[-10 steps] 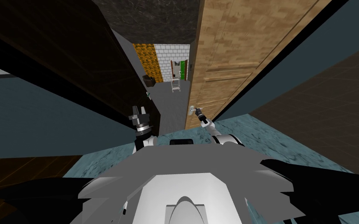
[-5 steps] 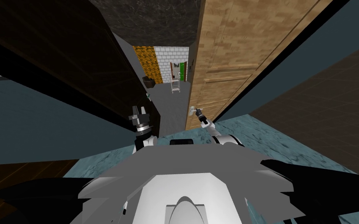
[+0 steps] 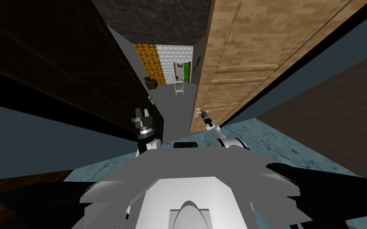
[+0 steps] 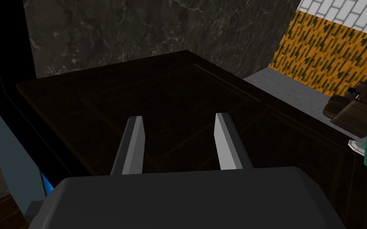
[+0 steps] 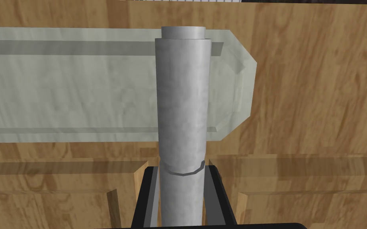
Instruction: Push the door open
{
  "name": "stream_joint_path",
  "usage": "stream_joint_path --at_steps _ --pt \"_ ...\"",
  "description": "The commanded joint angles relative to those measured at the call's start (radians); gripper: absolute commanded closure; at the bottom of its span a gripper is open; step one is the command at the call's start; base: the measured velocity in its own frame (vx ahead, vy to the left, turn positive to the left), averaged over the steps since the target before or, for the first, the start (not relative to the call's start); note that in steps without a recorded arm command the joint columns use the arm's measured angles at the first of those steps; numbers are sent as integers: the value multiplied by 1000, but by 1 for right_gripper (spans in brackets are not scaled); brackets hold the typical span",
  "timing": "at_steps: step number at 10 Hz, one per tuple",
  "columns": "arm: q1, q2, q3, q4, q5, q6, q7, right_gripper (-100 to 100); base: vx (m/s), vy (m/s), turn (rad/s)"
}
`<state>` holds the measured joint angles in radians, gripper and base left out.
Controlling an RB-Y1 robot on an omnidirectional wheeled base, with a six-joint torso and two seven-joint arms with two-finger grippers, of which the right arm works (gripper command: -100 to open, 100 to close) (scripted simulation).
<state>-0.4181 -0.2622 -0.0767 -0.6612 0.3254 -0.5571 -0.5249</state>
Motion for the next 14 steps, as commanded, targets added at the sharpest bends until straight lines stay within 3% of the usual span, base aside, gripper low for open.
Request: stream_joint_path --at_steps 1,4,5,8,14 --pt "0 -12 -25 -3 -13 6 15 100 197 82 -58" --pt "0 -12 -25 -3 -13 6 15 100 66 39 -5" --pt "2 -14 -49 1 -27 12 35 100 139 46 -82" --pt "4 -16 -67 4 -39 17 51 100 154 117 -63" --pt "9 -23 -142 15 -84 36 115 100 177 114 -63"
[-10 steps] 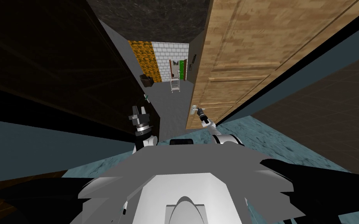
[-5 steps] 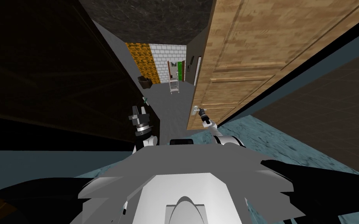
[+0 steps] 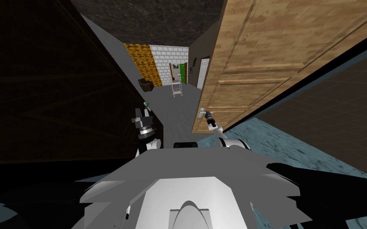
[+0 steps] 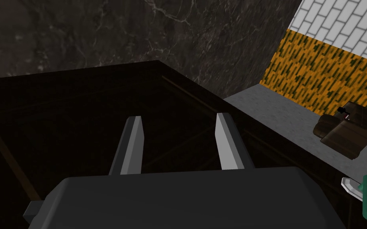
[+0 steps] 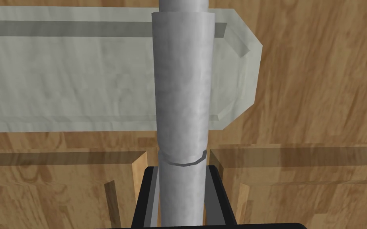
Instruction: Push the door open
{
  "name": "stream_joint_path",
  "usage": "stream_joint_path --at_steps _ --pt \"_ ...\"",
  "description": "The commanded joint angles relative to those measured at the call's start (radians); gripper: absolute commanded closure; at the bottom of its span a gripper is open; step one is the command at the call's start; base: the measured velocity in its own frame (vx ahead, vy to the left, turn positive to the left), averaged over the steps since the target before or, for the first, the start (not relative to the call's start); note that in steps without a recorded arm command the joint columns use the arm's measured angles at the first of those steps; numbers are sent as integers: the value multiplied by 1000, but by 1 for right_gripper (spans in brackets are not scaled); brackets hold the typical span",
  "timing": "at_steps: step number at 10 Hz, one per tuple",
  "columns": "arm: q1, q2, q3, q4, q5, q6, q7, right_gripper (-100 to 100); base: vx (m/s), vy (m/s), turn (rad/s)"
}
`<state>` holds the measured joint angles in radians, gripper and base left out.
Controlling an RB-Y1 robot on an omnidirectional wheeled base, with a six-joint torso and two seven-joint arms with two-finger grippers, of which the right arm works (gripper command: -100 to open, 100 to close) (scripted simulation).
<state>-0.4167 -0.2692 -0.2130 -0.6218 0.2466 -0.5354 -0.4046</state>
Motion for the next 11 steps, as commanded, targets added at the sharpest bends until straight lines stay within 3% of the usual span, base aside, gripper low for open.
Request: stream_joint_path --at_steps 1,10,11 --pt "9 -17 -18 -23 -12 17 4 100 174 125 -63" --pt "14 -24 -93 -12 -58 37 68 100 165 98 -51" --pt "15 -26 -90 -5 -55 36 65 100 75 30 -33"
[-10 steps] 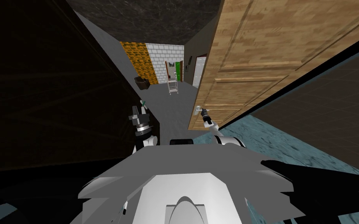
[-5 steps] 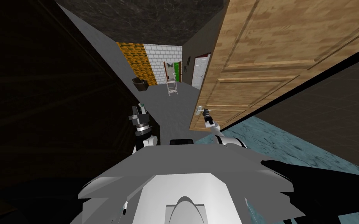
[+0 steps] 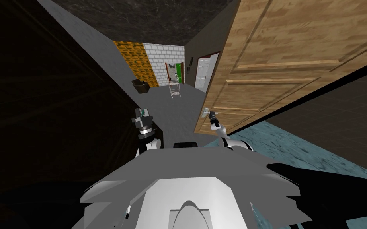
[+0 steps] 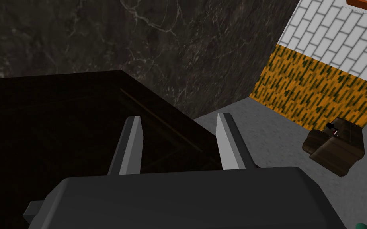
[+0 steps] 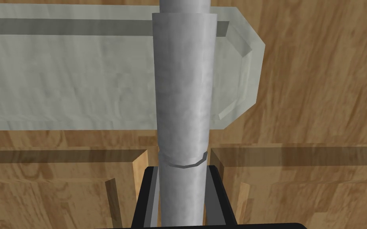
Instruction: Push the door open
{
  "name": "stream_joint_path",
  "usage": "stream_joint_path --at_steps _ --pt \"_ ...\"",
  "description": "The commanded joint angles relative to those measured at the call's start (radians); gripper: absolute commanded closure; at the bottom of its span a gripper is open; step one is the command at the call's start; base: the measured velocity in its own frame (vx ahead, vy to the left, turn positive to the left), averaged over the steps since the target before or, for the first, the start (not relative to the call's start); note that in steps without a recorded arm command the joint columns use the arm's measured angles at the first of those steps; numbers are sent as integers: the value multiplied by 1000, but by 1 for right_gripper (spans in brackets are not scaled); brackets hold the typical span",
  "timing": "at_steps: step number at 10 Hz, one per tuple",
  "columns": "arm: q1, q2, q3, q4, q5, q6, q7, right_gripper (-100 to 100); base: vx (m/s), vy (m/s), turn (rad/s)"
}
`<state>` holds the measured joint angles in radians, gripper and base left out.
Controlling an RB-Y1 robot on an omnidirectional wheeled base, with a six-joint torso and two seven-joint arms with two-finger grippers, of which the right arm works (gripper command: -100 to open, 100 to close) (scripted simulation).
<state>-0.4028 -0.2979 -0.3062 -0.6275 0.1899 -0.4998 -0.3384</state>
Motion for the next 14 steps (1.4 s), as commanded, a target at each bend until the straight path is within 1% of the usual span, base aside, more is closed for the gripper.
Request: stream_joint_path --at_steps 1,3,7,8,9,11,13,14 --pt "1 -2 -8 1 -4 0 5 100 111 19 -43" --pt "3 -5 -20 2 -9 1 11 100 171 53 -46" --pt "11 -15 -64 6 -29 4 37 100 192 62 -63" --pt "11 -15 -64 6 -29 4 37 100 138 49 -39" --pt "14 -19 -81 7 -36 5 47 100 136 64 -49" --pt "17 -24 -101 9 -45 6 58 100 200 85 -83" --pt "20 -27 -114 10 -51 7 65 100 184 80 -59" --pt "22 -24 -111 10 -49 12 64 100 79 29 -38"
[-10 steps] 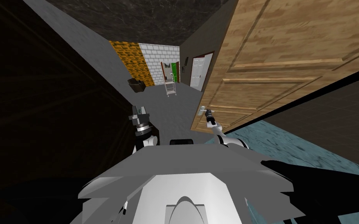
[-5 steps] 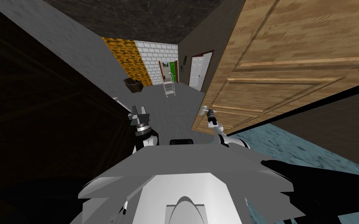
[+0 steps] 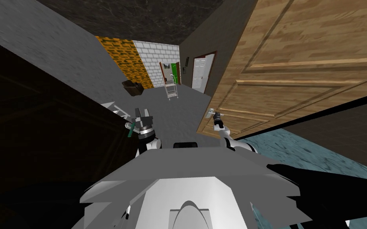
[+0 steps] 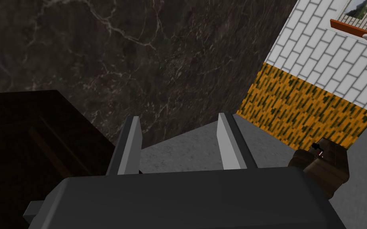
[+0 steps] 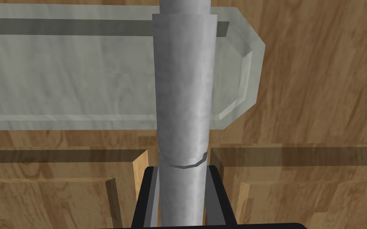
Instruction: Push the door open
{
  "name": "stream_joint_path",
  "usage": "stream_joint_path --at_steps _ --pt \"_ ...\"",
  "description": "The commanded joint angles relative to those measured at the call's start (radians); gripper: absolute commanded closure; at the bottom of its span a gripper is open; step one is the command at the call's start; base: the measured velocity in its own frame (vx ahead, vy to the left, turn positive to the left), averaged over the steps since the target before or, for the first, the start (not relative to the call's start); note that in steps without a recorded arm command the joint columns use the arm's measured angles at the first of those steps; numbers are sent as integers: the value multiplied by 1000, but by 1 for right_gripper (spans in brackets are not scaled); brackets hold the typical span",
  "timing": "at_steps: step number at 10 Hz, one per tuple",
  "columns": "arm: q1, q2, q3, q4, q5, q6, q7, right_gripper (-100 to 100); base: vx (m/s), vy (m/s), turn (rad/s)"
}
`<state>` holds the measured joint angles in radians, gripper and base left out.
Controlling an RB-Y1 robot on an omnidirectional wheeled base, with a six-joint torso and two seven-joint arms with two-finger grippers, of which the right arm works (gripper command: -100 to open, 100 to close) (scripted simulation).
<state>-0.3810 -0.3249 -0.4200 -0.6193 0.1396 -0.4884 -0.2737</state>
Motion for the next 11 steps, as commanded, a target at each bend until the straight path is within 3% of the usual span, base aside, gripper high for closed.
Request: stream_joint_path --at_steps 1,11 --pt "3 -3 -12 1 -4 0 6 100 128 24 -48" --pt "23 -27 -103 8 -35 1 47 100 189 40 -56"
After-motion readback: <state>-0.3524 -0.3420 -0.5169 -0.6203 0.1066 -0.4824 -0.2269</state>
